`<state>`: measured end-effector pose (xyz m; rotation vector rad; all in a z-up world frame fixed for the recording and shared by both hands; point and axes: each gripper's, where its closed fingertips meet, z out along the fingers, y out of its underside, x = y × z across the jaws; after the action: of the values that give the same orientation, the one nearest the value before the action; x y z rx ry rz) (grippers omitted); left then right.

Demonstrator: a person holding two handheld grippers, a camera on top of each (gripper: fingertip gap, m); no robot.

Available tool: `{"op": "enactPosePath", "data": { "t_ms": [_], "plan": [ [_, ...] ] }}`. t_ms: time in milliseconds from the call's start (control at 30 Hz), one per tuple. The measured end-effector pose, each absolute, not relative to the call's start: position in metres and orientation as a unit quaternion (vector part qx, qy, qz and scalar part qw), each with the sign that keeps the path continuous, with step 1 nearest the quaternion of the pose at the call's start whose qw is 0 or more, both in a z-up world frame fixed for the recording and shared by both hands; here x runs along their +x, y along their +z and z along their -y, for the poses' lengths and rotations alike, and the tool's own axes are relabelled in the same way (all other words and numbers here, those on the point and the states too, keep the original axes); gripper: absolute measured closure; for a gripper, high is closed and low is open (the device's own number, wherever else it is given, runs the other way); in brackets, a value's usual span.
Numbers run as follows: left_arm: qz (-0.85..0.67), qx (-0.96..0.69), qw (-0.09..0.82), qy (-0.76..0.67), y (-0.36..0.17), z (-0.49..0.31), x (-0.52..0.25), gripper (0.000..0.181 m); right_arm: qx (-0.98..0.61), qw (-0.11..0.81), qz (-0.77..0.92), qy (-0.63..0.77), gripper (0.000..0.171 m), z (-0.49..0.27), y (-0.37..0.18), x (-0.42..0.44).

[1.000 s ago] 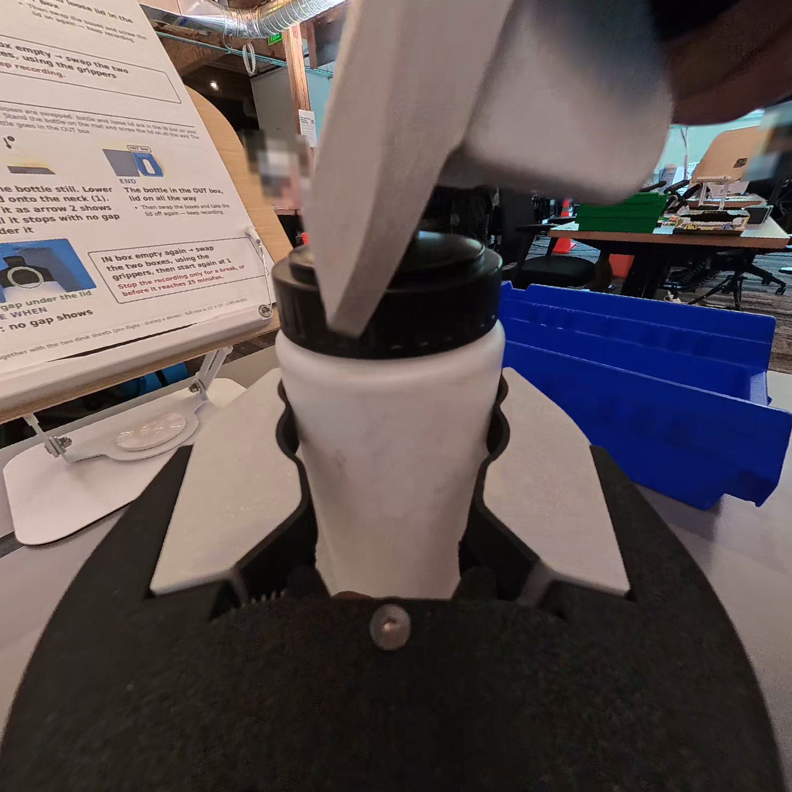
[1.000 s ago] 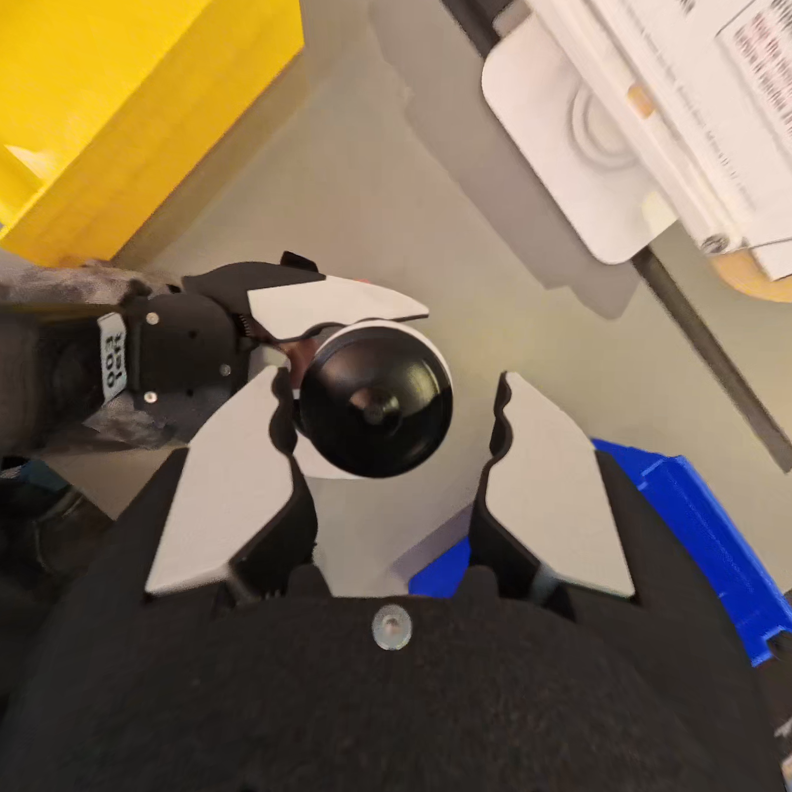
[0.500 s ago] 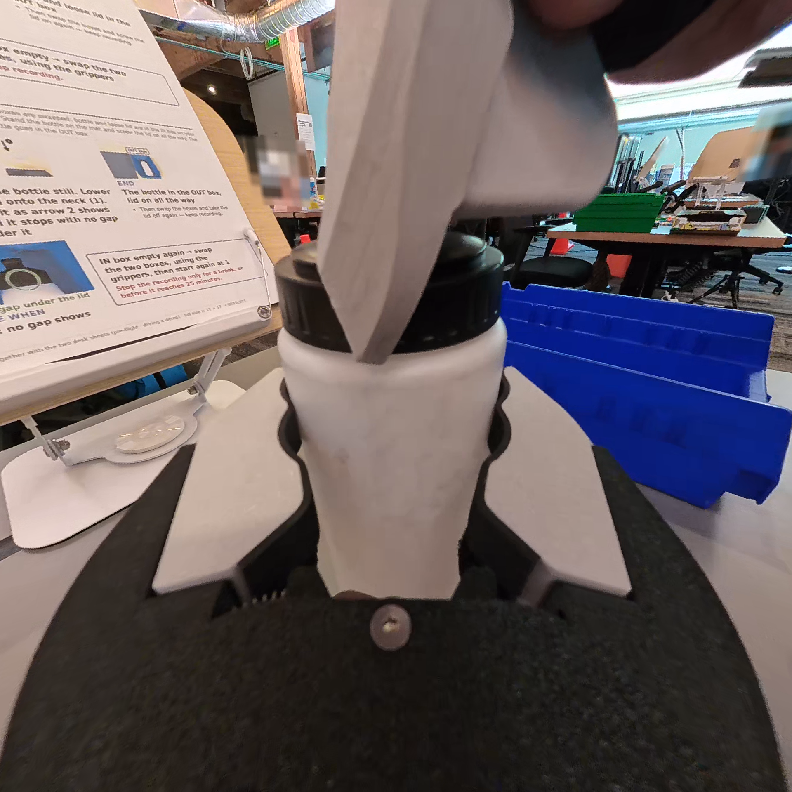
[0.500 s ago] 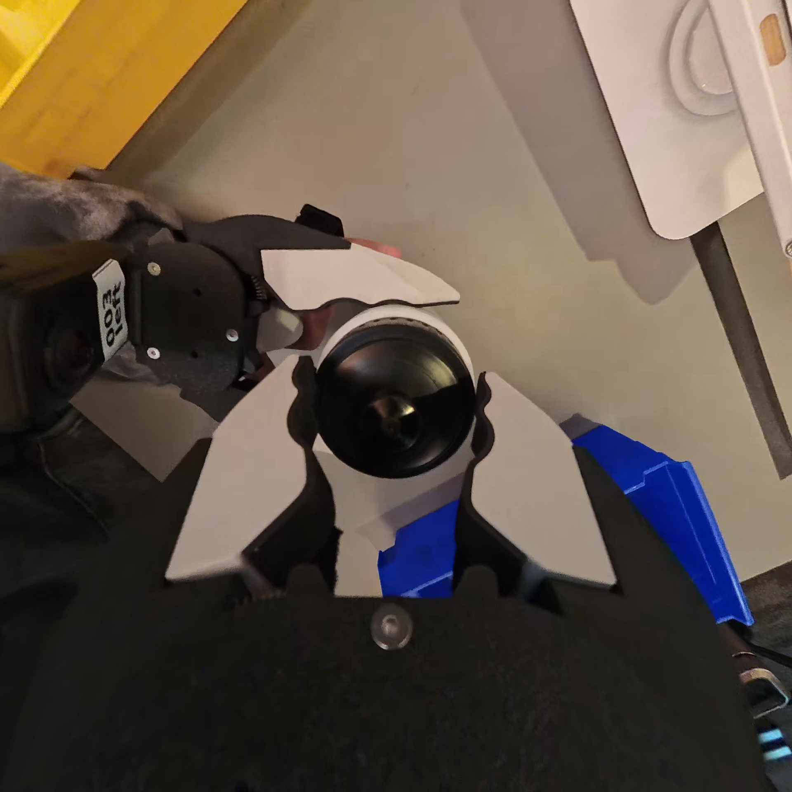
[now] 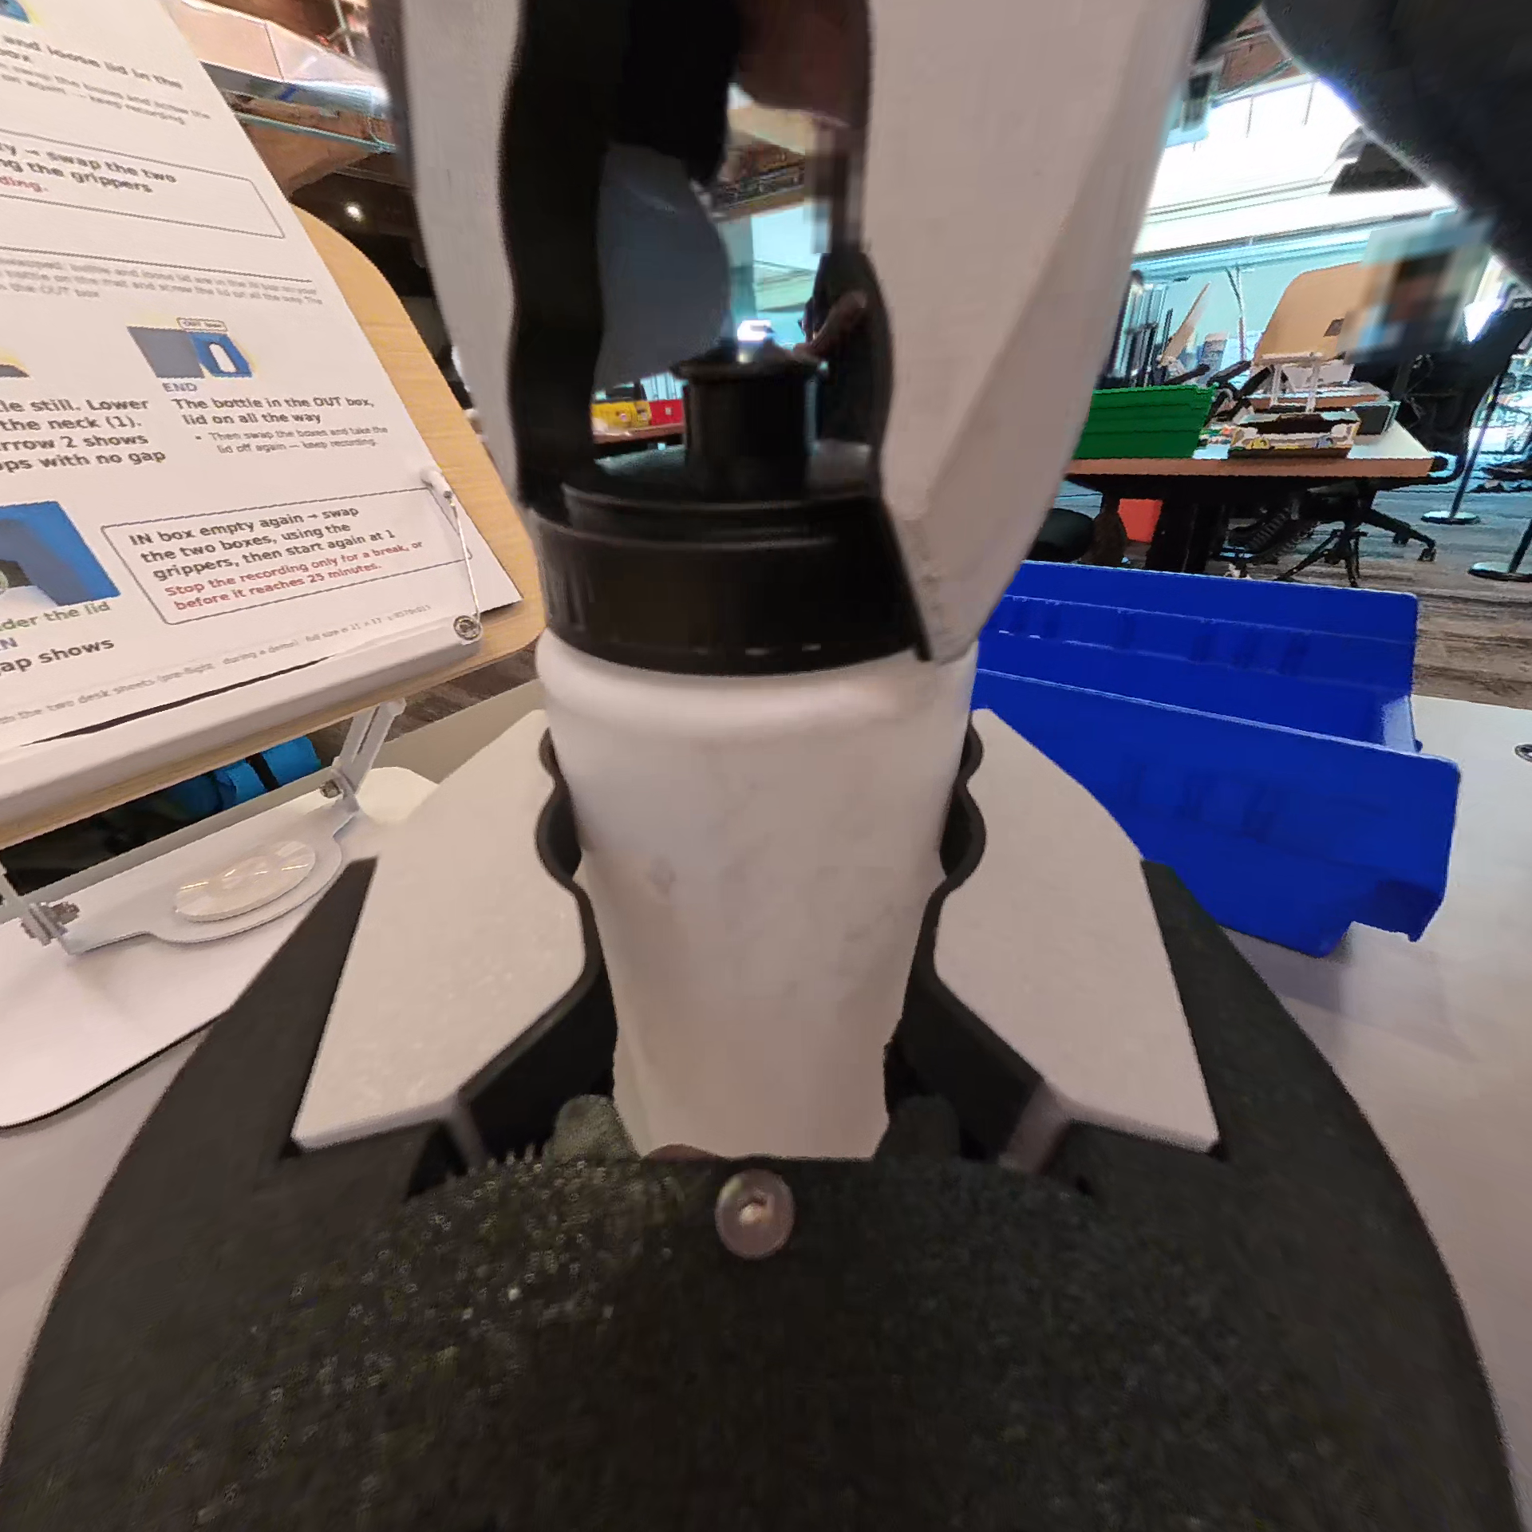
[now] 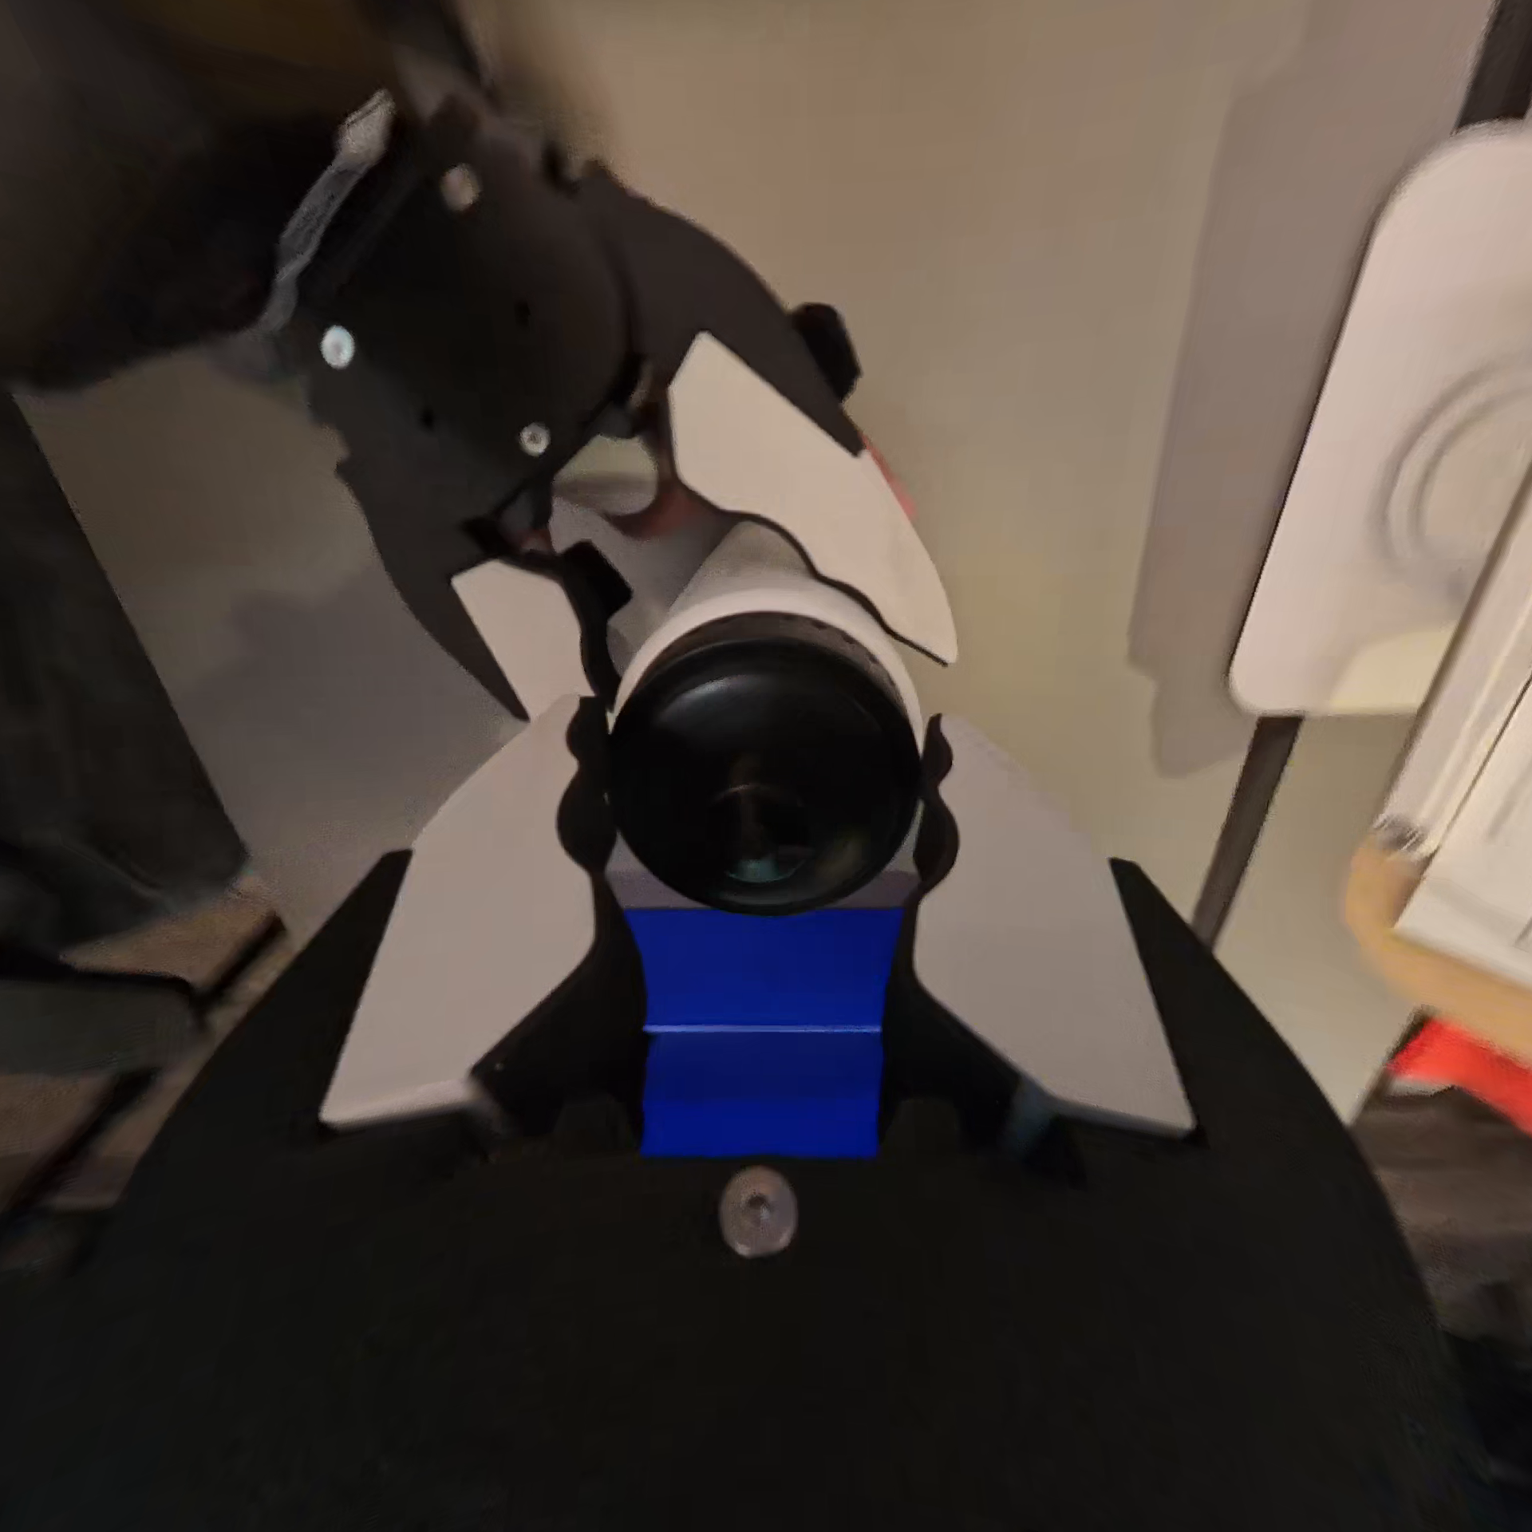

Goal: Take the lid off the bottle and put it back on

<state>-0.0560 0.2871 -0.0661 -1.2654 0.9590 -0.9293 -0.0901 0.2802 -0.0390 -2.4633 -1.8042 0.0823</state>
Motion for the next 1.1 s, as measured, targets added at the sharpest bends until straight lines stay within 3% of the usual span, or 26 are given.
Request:
{"op": "enactPosePath", "data": {
  "t_ms": [433,667,833,967,1067,1100],
  "plan": [
    [-0.434,-0.529,0.61,-0.399,-0.066,-0.277,-0.051,0.094,-0.383,-0.039,0.913,-0.131,0.099,-0.267,-0.037,-0.079],
    [-0.415,-0.545,0.584,-0.436,-0.068,-0.283,-0.053,0.094,-0.08,-0.072,0.954,-0.28,0.099,-0.285,-0.035,-0.08],
    [-0.42,-0.542,0.585,-0.432,-0.068,-0.283,-0.053,0.094,0.055,-0.016,0.935,-0.351,0.099,-0.288,-0.033,-0.082],
    [-0.419,-0.542,0.587,-0.432,-0.068,-0.283,-0.054,0.094,-0.027,0.052,0.924,-0.377,0.094,-0.28,-0.026,-0.079],
    [-0.416,-0.543,0.589,-0.43,-0.068,-0.283,-0.054,0.094,-0.232,0.144,0.899,-0.344,0.06,-0.269,-0.008,-0.085],
    [-0.415,-0.543,0.59,-0.43,-0.068,-0.283,-0.054,0.094,-0.326,0.175,0.873,-0.318,0.056,-0.265,-0.003,-0.087]
  ]
}}
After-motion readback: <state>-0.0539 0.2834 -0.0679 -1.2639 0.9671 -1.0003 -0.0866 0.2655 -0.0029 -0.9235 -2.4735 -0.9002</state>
